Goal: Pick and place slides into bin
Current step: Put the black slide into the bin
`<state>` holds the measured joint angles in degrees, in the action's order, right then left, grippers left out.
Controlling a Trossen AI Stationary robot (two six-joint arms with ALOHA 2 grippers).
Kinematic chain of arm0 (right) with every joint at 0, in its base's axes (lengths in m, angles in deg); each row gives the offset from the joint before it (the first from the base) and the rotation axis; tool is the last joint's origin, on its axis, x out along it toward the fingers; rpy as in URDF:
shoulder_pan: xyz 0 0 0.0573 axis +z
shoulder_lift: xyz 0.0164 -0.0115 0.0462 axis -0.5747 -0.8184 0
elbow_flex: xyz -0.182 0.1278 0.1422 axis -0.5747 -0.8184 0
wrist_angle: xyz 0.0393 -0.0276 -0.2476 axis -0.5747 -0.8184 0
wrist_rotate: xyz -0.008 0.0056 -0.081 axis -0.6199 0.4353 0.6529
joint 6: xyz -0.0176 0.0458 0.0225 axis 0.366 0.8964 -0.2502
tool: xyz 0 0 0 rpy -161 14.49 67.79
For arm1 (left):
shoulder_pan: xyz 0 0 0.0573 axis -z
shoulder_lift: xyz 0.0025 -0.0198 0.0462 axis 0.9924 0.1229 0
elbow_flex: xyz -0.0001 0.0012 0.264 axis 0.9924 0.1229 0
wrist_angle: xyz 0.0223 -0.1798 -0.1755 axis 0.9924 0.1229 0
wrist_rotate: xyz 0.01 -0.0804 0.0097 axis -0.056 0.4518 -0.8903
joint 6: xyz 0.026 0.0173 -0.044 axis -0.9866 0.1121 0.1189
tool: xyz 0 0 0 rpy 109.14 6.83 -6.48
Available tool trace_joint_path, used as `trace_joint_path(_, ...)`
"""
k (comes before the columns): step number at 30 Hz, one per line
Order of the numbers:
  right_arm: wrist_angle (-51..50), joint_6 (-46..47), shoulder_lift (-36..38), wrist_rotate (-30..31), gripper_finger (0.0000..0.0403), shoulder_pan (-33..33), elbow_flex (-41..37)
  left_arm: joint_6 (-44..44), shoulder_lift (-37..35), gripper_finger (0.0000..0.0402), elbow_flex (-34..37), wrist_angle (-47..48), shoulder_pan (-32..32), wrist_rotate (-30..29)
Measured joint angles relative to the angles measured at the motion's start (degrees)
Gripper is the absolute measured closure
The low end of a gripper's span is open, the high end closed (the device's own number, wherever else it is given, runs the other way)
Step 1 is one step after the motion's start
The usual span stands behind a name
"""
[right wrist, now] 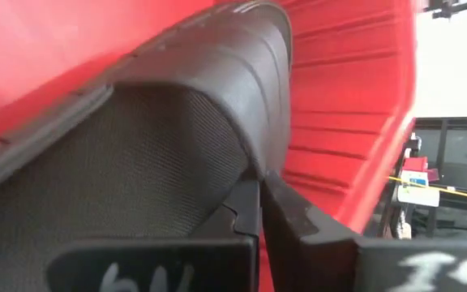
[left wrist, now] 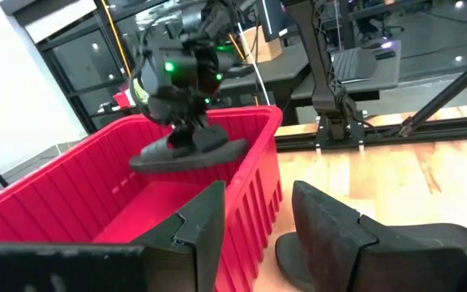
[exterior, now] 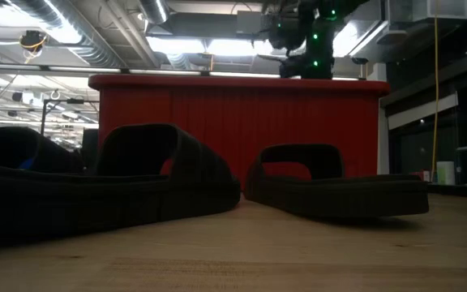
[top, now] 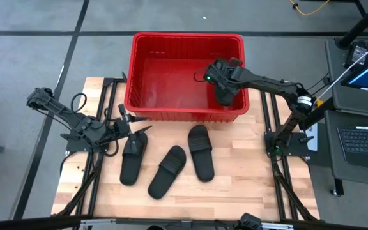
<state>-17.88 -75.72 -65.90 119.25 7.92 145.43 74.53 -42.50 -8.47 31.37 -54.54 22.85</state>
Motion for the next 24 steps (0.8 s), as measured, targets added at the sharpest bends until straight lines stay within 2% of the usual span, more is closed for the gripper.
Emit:
trace_joint_path(10,4.96,0.63,0.00,-0.18,0.0397,0.00,-6.78,0.00,0.00,0.0261,0.00,0.02,0.00,0.00)
trace_joint_path(14,3.72,2.58,0.02,-2.45,0.0397,0.00,-7.25,0.02,0.00,0.0261,0.00,0.02,0.00,0.00)
trace_joint_path(24,3.55,4.22,0.02,-3.02,0.0397,0.00,-7.27,0.01,0.00,0.0261,0.00,0.04,0.00,0.01)
